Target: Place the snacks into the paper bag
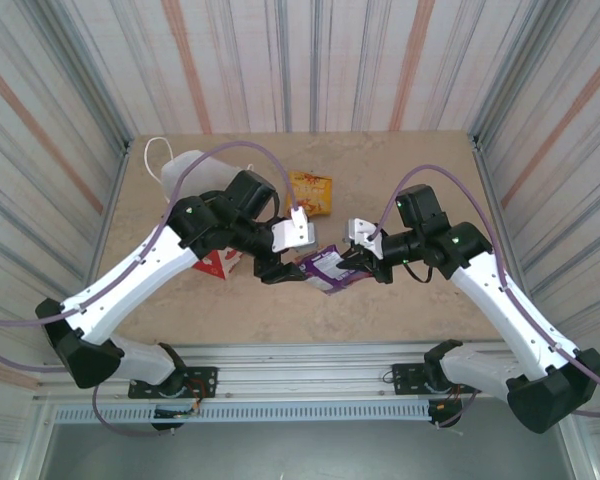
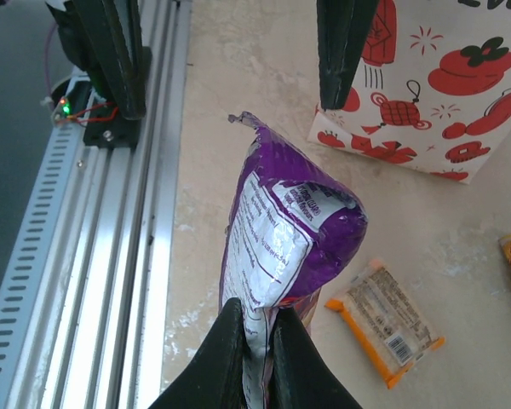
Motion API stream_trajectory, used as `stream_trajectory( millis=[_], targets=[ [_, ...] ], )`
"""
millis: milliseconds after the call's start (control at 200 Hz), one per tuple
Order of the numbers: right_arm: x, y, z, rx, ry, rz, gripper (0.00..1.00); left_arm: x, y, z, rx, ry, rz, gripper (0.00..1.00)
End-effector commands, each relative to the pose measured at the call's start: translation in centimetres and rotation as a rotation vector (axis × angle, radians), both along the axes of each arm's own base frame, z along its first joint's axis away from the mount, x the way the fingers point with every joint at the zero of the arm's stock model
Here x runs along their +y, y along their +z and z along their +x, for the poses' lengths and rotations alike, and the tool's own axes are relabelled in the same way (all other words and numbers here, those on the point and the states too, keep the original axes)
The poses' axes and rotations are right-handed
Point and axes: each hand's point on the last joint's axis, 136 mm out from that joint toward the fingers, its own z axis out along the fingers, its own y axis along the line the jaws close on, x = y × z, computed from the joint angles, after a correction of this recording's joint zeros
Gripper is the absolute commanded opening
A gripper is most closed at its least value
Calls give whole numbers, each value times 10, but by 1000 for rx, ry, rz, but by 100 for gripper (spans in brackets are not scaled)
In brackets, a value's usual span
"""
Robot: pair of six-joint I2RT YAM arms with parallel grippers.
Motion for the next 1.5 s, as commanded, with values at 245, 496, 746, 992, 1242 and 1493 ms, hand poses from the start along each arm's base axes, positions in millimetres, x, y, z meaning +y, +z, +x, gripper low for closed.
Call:
stream_trajectory(
  millis=[245, 496, 746, 992, 1242, 1493],
  targets=[
    [9, 27, -1, -117, 50, 58, 0, -18, -20, 6, 33, -29, 7, 65],
    [10, 34, -1, -141, 57, 81, 0, -29, -24, 1, 68, -67, -10, 59],
    [11, 36, 1, -165, 45, 92, 0, -31, -26, 0, 74, -75, -16, 38],
    [9, 38, 3, -179, 11, 105, 0, -29, -17, 9, 23, -31, -36, 21],
    [0, 47, 15, -157, -150, 137, 23, -25, -1, 24, -7, 45, -59, 2],
    [-37, 58, 58, -88, -540, 282, 56, -10, 42, 57, -69, 178, -155, 0]
  ],
)
